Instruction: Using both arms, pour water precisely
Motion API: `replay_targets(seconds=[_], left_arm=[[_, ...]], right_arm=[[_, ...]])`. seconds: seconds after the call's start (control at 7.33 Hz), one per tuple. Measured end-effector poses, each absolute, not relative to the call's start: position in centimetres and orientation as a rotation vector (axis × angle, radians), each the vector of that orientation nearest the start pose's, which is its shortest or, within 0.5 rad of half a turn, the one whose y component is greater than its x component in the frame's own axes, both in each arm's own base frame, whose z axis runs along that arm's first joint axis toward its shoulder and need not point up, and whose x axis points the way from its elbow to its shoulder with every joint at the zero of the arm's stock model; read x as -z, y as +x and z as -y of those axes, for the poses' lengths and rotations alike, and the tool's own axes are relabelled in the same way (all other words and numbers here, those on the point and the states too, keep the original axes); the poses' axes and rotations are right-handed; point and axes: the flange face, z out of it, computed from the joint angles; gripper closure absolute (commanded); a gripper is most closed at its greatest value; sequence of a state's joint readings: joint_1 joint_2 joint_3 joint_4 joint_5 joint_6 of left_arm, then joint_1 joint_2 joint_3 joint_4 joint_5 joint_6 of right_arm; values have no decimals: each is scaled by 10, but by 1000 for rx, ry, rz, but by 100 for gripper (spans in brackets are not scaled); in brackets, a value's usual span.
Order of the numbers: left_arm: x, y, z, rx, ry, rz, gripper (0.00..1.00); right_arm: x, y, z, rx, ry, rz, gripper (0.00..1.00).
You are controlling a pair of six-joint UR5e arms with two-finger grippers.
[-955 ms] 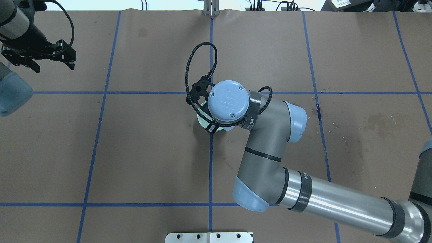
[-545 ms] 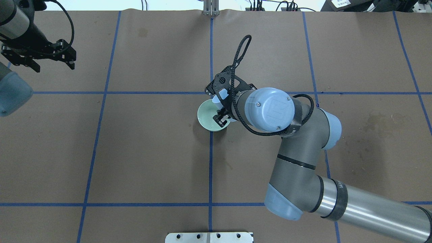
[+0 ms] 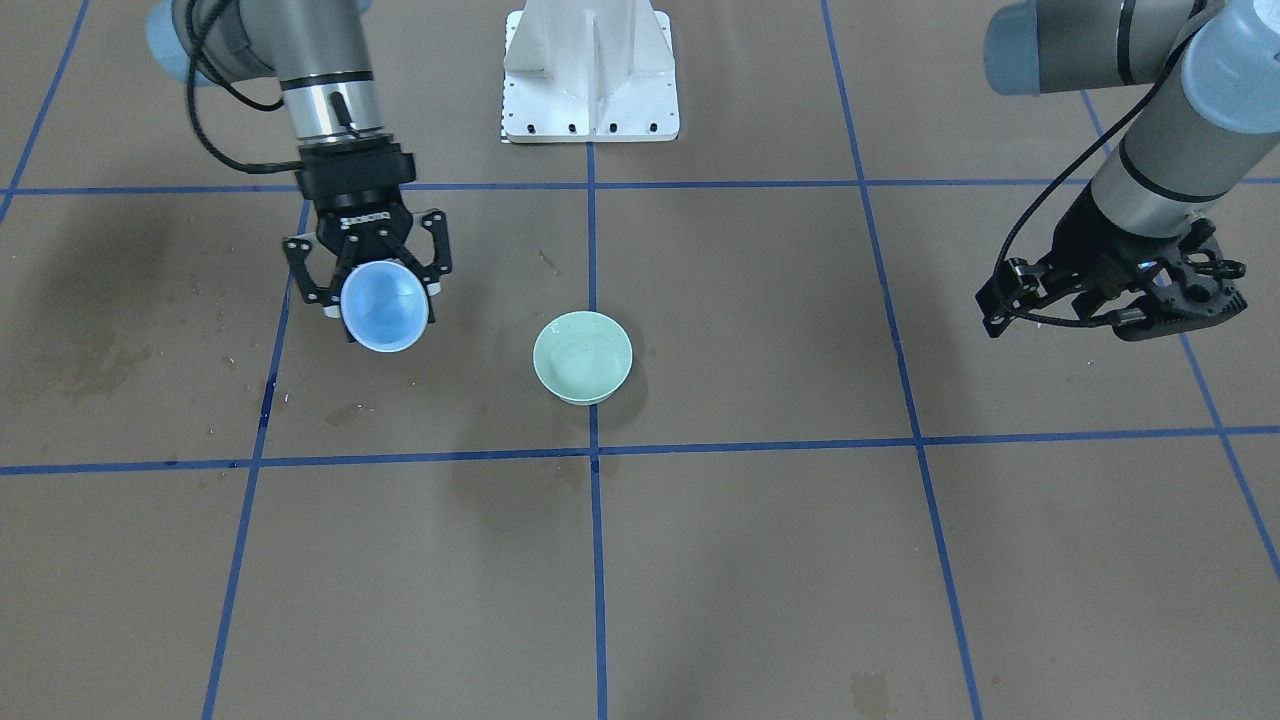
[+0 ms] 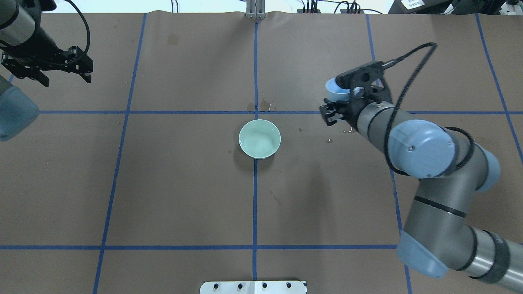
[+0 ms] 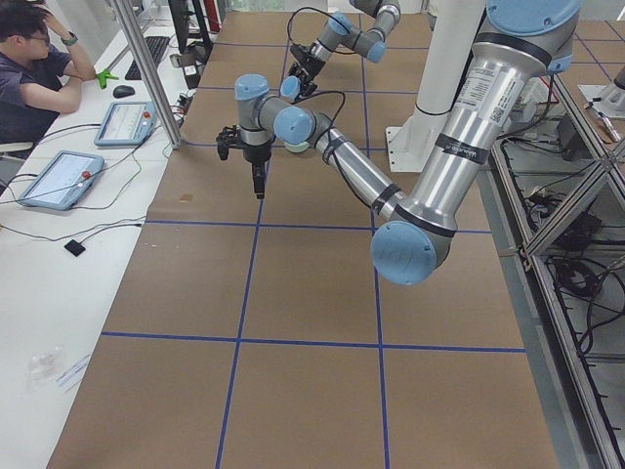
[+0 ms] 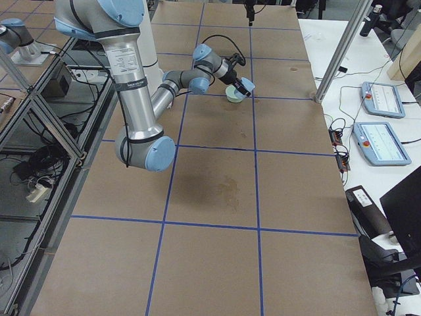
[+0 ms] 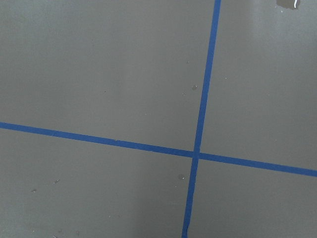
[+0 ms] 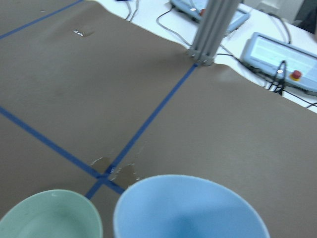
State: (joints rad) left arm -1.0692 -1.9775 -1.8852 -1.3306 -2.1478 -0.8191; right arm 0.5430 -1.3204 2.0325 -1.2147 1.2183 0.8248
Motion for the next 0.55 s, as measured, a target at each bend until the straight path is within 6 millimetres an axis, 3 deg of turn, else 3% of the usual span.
replay_targets(seconds=[0.27, 0.55], left_arm=[[-311, 210, 548, 162, 35, -746, 0], [-304, 208, 543, 174, 39, -755, 0]], right_arm=[[-354, -296, 412, -221, 852, 518, 100], [-432, -260, 406, -438, 830, 383, 100]])
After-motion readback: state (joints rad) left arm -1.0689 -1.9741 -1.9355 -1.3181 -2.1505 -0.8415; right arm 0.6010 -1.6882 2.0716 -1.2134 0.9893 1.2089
